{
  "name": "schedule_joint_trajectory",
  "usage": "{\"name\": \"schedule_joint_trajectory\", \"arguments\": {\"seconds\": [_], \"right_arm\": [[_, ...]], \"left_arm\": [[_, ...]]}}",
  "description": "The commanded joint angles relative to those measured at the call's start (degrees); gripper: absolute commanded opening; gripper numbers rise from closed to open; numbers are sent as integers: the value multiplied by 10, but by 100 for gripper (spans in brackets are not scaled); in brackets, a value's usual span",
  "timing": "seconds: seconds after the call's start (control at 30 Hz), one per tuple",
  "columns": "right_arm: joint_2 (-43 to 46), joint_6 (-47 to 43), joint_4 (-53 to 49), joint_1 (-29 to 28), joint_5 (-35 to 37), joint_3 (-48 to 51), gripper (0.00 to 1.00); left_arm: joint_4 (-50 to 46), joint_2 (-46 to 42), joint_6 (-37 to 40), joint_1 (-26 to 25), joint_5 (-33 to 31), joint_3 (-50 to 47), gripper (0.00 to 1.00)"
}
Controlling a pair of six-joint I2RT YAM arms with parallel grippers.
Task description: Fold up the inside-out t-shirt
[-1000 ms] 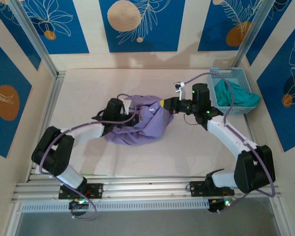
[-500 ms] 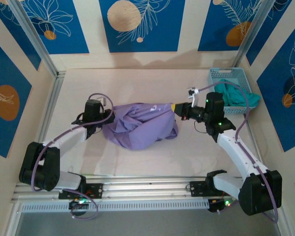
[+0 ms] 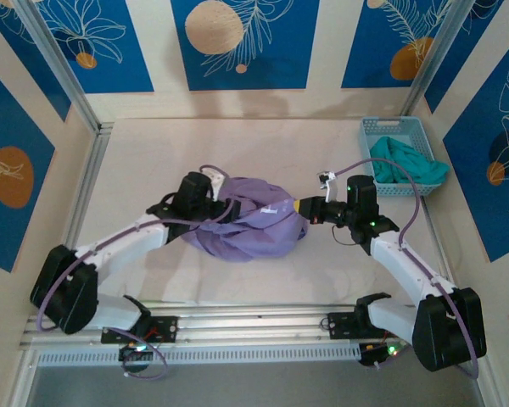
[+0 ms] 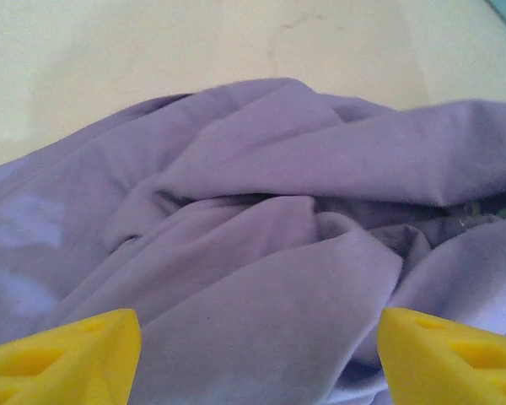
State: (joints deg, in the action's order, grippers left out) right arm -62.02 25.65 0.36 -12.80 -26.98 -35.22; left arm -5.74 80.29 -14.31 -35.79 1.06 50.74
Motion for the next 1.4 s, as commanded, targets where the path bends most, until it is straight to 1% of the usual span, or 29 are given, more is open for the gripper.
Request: {"name": "schedule_joint_trajectory", "arguments": {"seconds": [0.0,0.03,0.1,0.13,0.17,0.23,0.27,0.33,0.37,0.47,0.5,0.57,0.63,0.7,0.77,0.83,0.87,0.9,0.97,1.03,1.1,1.2,1.23,1.3,1.37], "right_arm": [[17,-7,-12,-4,2,-13,0],[18,-9,-17,-3,4,-17,0],[20,-14,-27,-3,8,-25,0],[21,-17,-31,-2,10,-29,0],[22,-18,-36,-2,10,-33,0],[25,-26,-46,-1,11,-42,0],[28,-31,-54,-1,15,-47,0],[42,-50,-74,4,21,-60,0],[50,-56,-81,10,24,-65,0],[92,-63,-95,38,19,-96,0],[107,-61,-92,46,19,-104,0],[139,-58,-85,51,31,-104,0],[164,-49,-80,50,50,-79,0],[180,-33,-68,46,74,-33,0],[181,-15,-62,38,121,14,0],[166,11,-90,20,217,42,0],[152,20,-104,11,251,48,0],[136,24,-112,-1,276,51,2],[112,14,-119,-42,317,49,16],[106,-34,-104,-104,359,40,32],[105,-90,-67,-161,373,33,45],[78,-151,7,-226,356,23,56],[59,-160,27,-240,351,16,58],[3,-175,63,-263,334,-7,61],[-54,-181,98,-280,320,-32,67]], "left_arm": [[-39,49,52,-13,14,33,73],[-43,62,57,-13,21,40,72],[-56,79,62,-14,14,56,69],[-58,84,65,-13,7,60,65],[-60,88,65,-13,-4,64,58],[-62,96,56,-5,-25,78,39],[-60,98,49,2,-21,84,30],[-49,95,27,27,-6,99,6],[-45,92,17,40,1,107,0],[-26,71,-32,96,41,132,0],[-10,58,-59,122,65,132,0],[37,30,-117,172,116,120,0],[81,3,-159,212,154,100,0],[90,-16,-159,224,169,87,0],[93,-29,-151,224,194,81,0],[112,-35,-157,224,240,67,0],[127,-38,-162,224,261,58,0],[144,-41,-171,224,284,49,0],[179,-45,-185,222,323,29,0],[201,-45,-191,219,358,19,0],[216,-48,-193,215,384,10,0],[234,-56,-196,206,406,-3,0],[236,-59,-196,204,411,-4,0],[233,-65,-195,198,417,-6,0],[228,-70,-194,193,416,-9,0]]}}
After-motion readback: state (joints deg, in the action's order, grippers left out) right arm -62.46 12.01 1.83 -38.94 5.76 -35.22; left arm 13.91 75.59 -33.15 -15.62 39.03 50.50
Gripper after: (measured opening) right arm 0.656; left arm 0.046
